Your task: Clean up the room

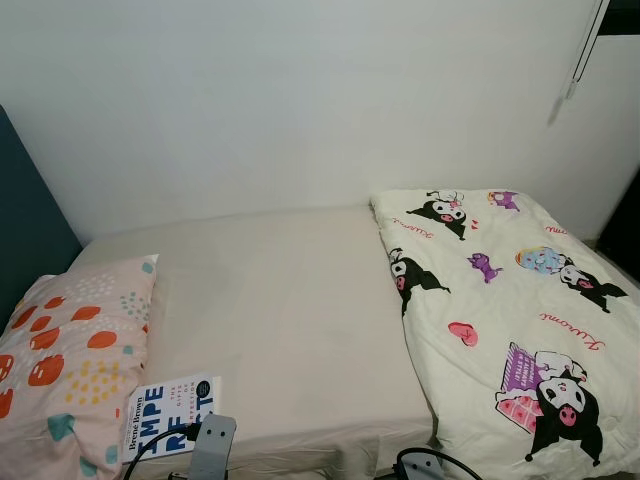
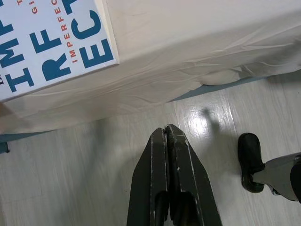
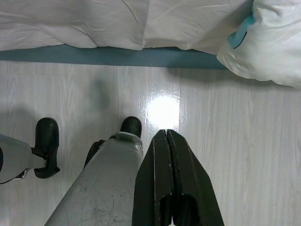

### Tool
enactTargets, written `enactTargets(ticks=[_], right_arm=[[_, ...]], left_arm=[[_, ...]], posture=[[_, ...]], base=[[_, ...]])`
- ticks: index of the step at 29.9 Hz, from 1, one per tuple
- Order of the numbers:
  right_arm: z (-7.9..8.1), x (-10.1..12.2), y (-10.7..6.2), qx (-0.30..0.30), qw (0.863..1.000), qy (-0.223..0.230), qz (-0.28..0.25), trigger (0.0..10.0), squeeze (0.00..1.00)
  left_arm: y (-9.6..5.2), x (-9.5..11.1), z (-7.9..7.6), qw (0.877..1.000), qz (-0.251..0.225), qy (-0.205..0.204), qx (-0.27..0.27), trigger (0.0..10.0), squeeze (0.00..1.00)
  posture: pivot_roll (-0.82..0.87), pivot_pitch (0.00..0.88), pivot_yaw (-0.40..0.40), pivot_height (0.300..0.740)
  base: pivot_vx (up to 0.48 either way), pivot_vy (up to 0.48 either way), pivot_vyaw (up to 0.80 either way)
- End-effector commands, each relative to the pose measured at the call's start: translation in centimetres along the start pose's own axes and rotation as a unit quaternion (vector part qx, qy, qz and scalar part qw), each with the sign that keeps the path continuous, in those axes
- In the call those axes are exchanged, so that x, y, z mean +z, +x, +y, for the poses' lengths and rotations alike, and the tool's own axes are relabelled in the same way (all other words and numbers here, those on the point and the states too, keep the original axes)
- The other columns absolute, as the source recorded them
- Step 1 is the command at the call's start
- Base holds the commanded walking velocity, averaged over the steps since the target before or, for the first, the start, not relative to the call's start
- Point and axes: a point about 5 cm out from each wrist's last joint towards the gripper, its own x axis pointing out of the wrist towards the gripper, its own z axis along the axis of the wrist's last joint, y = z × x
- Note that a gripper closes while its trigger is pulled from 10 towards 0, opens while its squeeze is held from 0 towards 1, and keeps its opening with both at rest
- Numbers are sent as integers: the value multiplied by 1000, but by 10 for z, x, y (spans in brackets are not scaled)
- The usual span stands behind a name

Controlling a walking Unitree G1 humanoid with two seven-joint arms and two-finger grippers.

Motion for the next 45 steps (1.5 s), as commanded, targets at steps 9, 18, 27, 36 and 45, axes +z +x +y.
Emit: enactTargets(ticks=[9, 18, 27, 36, 45], right_arm=[[1, -7, -1, -1, 1000, -1, 9, 10000, 0], [3, -9, -2, 2, 1000, 1, 11, 10000, 0], [4, -8, -2, 0, 1000, 3, 10, 10000, 0], [5, -8, -2, 1, 1000, 2, 9, 10000, 0], [5, -8, -2, 1, 1000, -1, 8, 10000, 0]], left_arm=[[-1, -5, 3, 1000, 7, 6, 0, 10000, 0], [-2, -6, 4, 1000, 8, 3, 5, 10000, 0], [-2, -6, 3, 1000, 9, 4, 5, 10000, 0], [-2, -6, 3, 1000, 10, 8, 3, 10000, 0], [-2, -6, 2, 1000, 9, 8, 4, 10000, 0]], posture=[[-13, 12, 27, 740], [0, 18, 24, 740], [-2, 20, 24, 740], [-3, 21, 27, 740], [-1, 22, 25, 740]], base=[[0, 0, 0], [0, 0, 0], [0, 0, 0], [0, 0, 0], [0, 0, 0]])
